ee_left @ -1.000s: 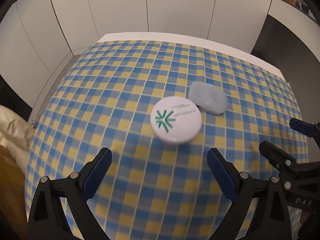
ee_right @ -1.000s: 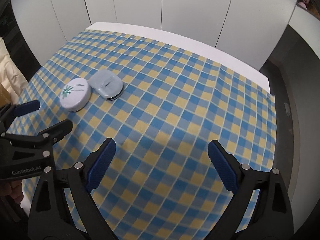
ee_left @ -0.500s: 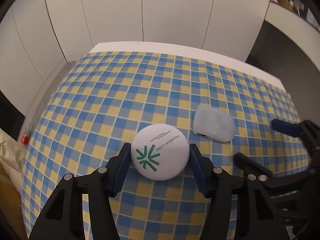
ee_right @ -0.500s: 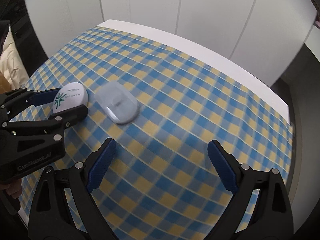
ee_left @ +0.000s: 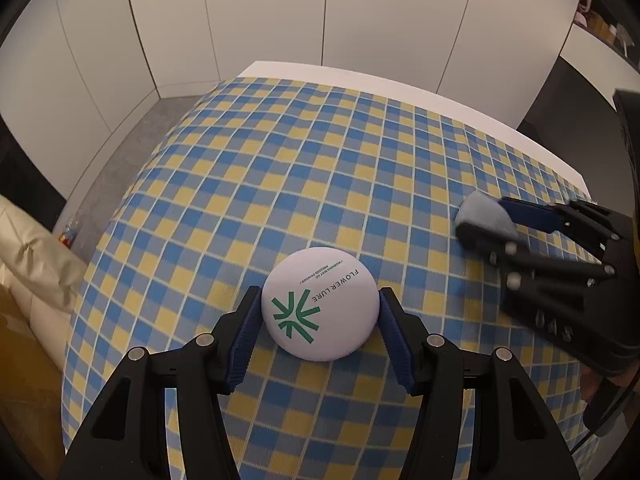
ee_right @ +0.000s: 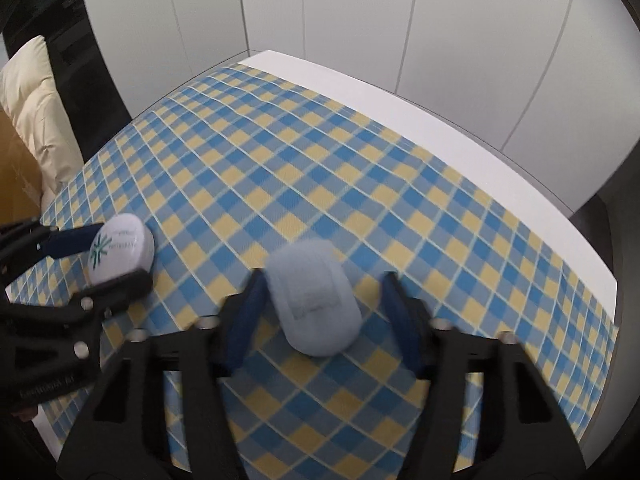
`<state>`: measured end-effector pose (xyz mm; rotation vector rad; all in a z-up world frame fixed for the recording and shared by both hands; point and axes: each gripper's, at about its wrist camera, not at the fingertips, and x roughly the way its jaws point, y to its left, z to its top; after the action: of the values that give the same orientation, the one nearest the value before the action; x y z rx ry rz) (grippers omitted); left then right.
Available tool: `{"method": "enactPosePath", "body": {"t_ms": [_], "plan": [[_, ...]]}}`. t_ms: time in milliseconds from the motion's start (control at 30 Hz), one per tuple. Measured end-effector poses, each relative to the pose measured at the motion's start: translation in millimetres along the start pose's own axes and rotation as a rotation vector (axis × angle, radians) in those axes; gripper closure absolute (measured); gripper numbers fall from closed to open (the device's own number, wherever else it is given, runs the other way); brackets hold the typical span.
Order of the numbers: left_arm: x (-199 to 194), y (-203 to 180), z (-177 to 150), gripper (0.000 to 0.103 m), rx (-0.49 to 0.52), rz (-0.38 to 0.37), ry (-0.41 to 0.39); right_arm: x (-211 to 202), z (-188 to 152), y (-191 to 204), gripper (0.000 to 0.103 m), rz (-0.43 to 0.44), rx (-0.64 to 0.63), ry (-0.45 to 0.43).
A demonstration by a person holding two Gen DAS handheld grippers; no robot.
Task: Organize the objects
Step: 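Close the left gripper on the white compact while the right grips the grey case, then lift the white compact with the left gripper while the right lifts the grey case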
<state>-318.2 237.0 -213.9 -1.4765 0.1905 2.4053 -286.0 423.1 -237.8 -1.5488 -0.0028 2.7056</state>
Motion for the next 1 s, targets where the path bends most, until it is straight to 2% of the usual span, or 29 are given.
{"method": "enactPosePath", "body": {"t_ms": [33, 233, 400, 533, 767, 1000], "plan": [[-1, 1, -1, 0.046, -0.008, -0.002, 0.004, 2, 3, 3, 0.065, -0.006, -0.001, 0.006], [-13, 3, -11, 0.046, -0.026, 0.002, 0.024, 4, 7, 12, 0.065, -0.027, 0.066, 0.048], [-29, 4, -17, 0.046, -0.03, -0.001, 0.032, -38, -38, 14, 0.066, -0.035, 0.119, 0.058], [-48, 0, -21, 0.046, -0.023, -0.006, 0.022, -55, -54, 18, 0.066, -0.043, 0.141, 0.066], [-79, -7, -25, 0.046, -0.01, -0.02, 0.009, -104, -71, 20, 0.066, -0.056, 0.188, 0.05], [-123, -14, -27, 0.046, 0.004, -0.036, -0.033, -139, -62, 27, 0.066, -0.077, 0.198, 0.026]]}}
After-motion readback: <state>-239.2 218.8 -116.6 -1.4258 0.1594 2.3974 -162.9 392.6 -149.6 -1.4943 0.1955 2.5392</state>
